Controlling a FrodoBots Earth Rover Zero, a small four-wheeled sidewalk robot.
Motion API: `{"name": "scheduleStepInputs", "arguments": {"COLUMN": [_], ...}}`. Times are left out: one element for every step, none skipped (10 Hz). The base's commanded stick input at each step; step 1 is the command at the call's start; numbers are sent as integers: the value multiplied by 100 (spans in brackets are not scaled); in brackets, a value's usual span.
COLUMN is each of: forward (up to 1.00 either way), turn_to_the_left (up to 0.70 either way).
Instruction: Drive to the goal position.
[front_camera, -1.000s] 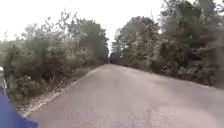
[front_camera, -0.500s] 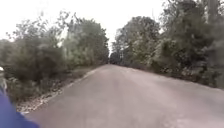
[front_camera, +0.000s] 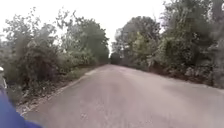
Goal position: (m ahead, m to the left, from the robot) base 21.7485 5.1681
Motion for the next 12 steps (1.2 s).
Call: {"name": "scheduleStepInputs", "arguments": {"forward": [70, 70, 70, 70, 70, 70, 70, 70, 70, 70, 70, 70], "turn_to_the_left": [0, 0, 0, 0, 0, 0, 0, 0, 0, 0, 0, 0]}}
